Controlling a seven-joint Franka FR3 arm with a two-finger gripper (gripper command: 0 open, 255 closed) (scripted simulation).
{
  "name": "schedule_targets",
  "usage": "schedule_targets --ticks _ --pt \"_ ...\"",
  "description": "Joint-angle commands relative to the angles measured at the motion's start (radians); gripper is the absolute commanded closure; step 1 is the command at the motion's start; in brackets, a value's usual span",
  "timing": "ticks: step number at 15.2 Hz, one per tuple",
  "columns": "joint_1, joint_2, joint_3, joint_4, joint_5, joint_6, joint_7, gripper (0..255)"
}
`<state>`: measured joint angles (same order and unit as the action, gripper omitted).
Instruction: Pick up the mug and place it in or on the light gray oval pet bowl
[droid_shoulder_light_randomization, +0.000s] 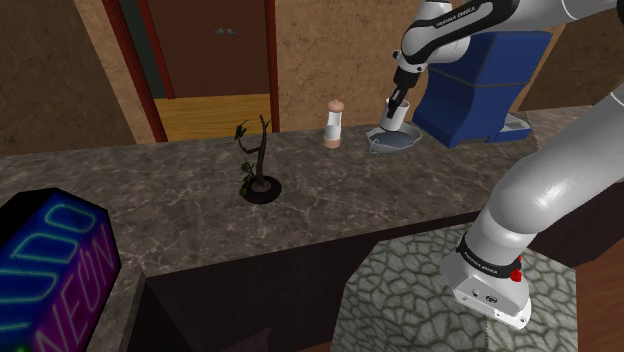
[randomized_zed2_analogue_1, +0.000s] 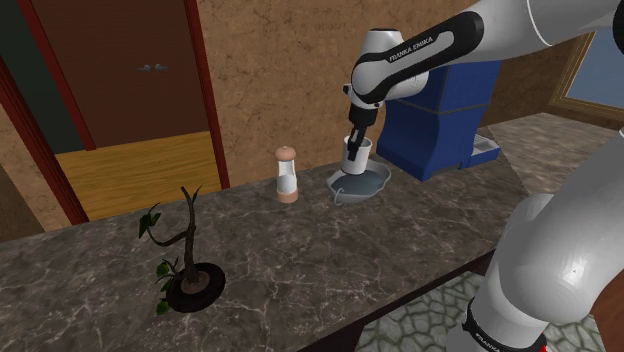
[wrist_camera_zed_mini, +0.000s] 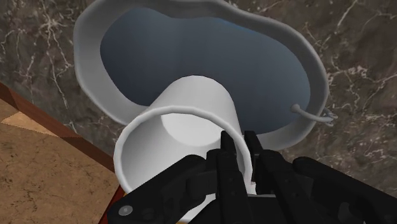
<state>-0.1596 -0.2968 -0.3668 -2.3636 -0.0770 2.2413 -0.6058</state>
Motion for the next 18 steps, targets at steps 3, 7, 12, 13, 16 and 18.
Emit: schedule_targets --ticks 3,7,12,13,16,18 --pt "0.000 0.000 0.000 0.000 0.000 0.000 0.000 0" --pt "0.000 0.000 0.000 0.000 0.000 0.000 0.000 0" --pt "-0.006 -0.065 0.017 0.071 -0.015 -0.133 0.013 0" --pt "-0.006 -0.065 0.017 0.071 -0.015 -0.133 0.014 0" --pt "-0.006 -0.065 0.017 0.071 -0.015 -0.133 0.013 0" --pt "-0.006 -0.065 0.017 0.071 -0.015 -0.133 0.013 0"
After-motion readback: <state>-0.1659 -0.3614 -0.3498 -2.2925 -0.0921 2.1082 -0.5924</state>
